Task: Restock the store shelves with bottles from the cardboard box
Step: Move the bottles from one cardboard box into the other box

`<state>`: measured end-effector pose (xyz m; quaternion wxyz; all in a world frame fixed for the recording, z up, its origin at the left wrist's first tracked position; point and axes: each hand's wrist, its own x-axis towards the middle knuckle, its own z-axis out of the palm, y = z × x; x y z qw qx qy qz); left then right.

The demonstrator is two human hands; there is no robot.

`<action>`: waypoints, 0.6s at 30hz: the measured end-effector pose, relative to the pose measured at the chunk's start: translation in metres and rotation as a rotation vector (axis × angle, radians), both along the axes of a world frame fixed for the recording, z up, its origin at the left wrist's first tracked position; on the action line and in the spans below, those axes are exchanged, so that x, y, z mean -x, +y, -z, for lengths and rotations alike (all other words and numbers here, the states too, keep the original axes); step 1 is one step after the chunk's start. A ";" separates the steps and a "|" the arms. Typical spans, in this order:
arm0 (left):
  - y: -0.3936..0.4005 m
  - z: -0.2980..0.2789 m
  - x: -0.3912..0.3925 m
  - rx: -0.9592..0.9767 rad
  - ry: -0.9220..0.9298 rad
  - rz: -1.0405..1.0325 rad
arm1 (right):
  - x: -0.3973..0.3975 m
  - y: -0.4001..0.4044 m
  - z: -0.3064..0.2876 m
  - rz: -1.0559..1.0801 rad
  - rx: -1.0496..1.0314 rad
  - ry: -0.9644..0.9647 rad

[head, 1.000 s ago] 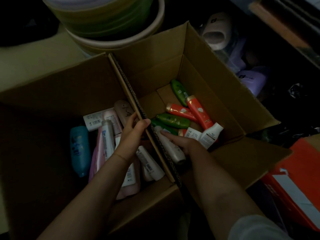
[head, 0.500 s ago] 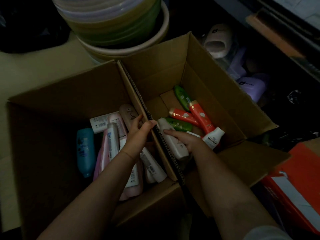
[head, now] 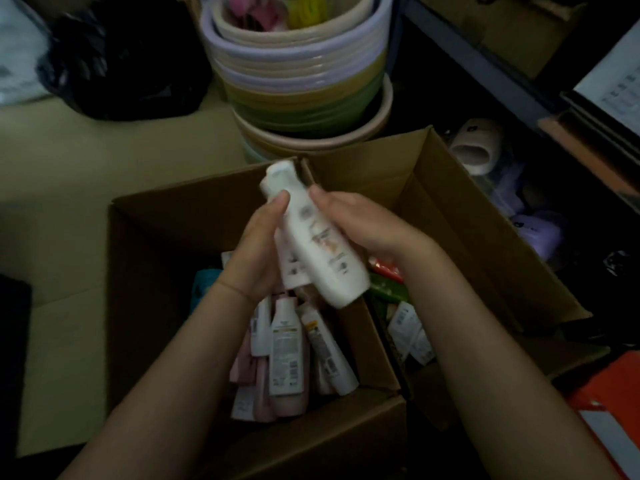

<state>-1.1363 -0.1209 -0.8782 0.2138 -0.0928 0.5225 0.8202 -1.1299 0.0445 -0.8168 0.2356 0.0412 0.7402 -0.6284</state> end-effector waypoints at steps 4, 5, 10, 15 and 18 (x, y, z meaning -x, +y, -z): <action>-0.041 0.057 -0.002 0.581 -0.185 -0.217 | 0.021 -0.004 0.020 0.159 -0.253 0.217; -0.048 0.073 -0.006 0.684 -0.235 -0.229 | 0.026 0.005 0.027 0.249 -0.248 0.225; -0.021 0.079 -0.009 0.977 -0.028 -0.180 | 0.036 0.068 0.086 0.586 -0.194 0.048; 0.087 0.018 -0.018 0.966 0.979 0.145 | 0.033 0.122 0.158 0.729 -0.318 -0.217; 0.116 0.026 -0.010 1.156 1.118 0.286 | 0.021 0.149 0.197 0.620 -0.546 -0.269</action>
